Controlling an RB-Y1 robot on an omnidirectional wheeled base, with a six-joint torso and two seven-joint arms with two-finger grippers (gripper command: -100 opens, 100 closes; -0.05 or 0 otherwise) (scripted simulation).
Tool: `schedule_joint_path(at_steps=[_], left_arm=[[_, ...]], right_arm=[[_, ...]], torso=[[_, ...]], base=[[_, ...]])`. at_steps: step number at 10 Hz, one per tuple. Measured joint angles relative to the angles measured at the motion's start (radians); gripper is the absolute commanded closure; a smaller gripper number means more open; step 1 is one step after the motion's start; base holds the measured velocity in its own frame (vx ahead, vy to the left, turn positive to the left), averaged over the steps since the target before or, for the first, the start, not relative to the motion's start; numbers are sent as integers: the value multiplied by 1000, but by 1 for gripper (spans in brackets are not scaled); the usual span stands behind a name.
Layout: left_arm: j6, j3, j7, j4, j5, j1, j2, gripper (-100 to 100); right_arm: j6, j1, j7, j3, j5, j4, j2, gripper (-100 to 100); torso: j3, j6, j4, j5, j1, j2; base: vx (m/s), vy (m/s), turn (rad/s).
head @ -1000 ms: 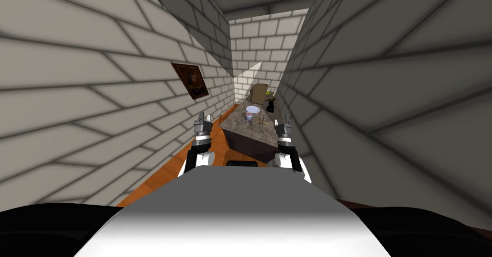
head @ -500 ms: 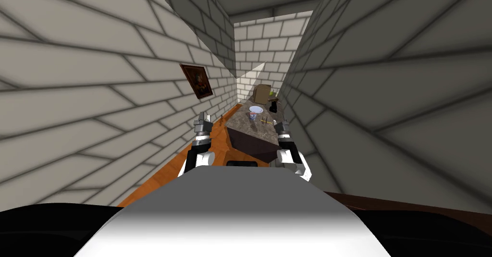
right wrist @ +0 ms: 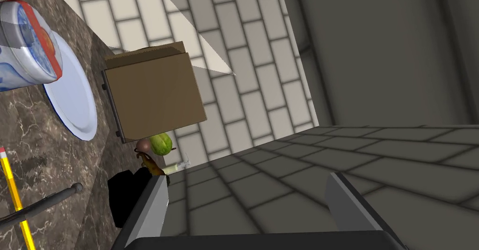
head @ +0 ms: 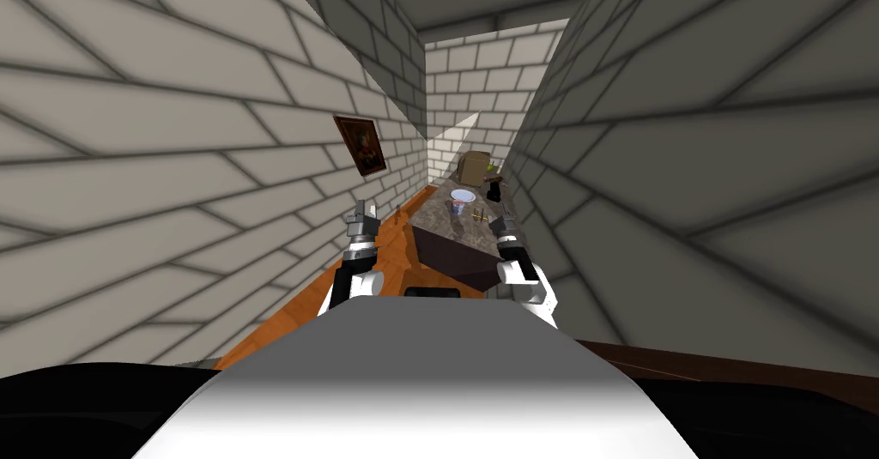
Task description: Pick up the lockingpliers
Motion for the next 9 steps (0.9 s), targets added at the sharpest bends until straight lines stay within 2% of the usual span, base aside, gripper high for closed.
schedule_joint_path(at_steps=[1, 4, 5, 6, 7, 9], left_arm=[[0, 0, 0, 0, 0, 0, 0, 0], [0, 0, 0, 0, 0, 0, 0, 0], [0, 0, 0, 0, 0, 0, 0, 0], [0, 0, 0, 0, 0, 0, 0, 0], [0, 0, 0, 0, 0, 0, 0, 0], [0, 0, 0, 0, 0, 0, 0, 0]], right_arm=[[33, -32, -19, -9, -9, 27, -20, -100], [107, -72, -71, -29, -31, 77, -65, -100], [133, -104, -92, -37, -41, 110, -85, -100], [153, -111, -107, -41, -46, 126, -96, -100], [176, -138, -130, -51, -59, 158, -121, -100], [223, -176, -164, -60, -67, 210, -137, -100]], torso=[[0, 0, 0, 0, 1, 0], [-1, 0, 0, 0, 0, -1], [-1, 0, 0, 0, 0, -1], [-1, 0, 0, 0, -1, -1], [-1, 0, 0, 0, 0, -1], [-1, 0, 0, 0, 0, -2]], base=[[-22, 68, 41], [-15, 77, 72], [-10, 60, 50], [-14, 76, 100], [-10, 67, 42], [7, 69, 63]])
